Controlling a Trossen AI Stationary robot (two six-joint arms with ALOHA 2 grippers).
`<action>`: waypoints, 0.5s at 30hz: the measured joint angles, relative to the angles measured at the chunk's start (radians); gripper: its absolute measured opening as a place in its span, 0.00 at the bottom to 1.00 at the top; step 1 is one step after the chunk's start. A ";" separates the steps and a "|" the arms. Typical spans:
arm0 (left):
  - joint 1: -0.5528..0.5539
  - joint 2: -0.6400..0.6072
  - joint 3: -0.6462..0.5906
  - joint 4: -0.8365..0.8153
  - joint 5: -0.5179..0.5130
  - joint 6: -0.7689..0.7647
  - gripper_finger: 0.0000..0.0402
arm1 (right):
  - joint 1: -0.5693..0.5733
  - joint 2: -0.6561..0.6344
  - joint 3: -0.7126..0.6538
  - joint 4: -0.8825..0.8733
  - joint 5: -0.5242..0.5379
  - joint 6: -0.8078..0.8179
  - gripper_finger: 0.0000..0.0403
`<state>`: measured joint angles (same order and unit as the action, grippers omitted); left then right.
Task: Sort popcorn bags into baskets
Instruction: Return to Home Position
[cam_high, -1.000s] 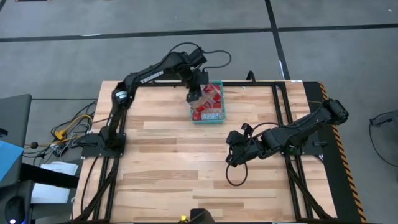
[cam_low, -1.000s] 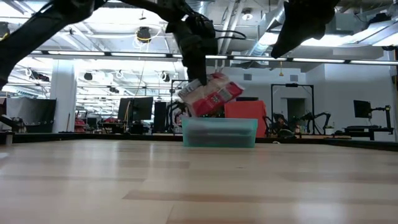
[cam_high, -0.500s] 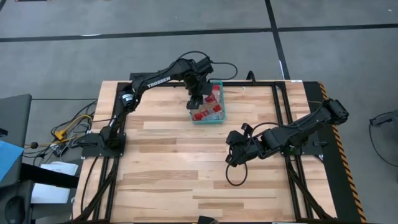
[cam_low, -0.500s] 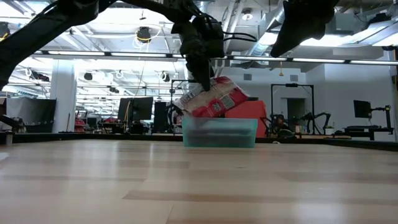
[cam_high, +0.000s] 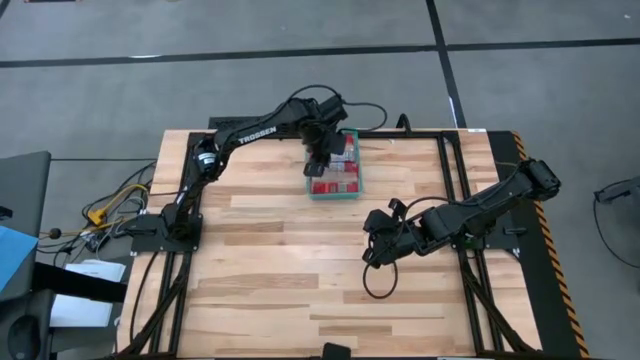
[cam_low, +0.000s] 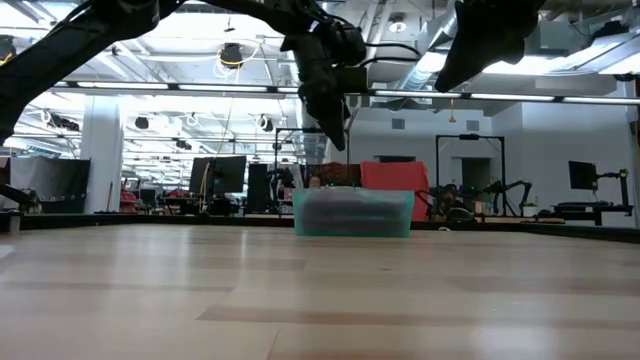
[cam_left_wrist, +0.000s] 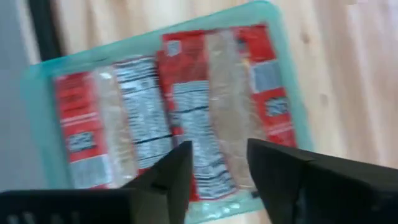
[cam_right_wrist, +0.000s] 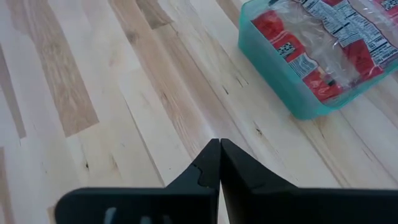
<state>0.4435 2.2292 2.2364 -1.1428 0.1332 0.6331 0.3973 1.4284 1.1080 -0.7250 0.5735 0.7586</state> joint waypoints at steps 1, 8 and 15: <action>0.004 0.000 0.000 0.010 -0.016 -0.008 0.36 | 0.000 0.000 0.000 0.000 0.000 0.001 0.09; 0.061 -0.041 0.072 -0.072 0.091 -0.162 0.43 | -0.023 -0.007 0.000 0.031 -0.001 -0.021 0.07; 0.119 -0.276 0.079 -0.067 0.233 -0.342 0.39 | -0.106 -0.204 0.000 0.170 0.000 -0.257 0.06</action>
<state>0.5627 1.9533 2.3150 -1.2097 0.3658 0.2909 0.2914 1.2244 1.1076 -0.5547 0.5736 0.5016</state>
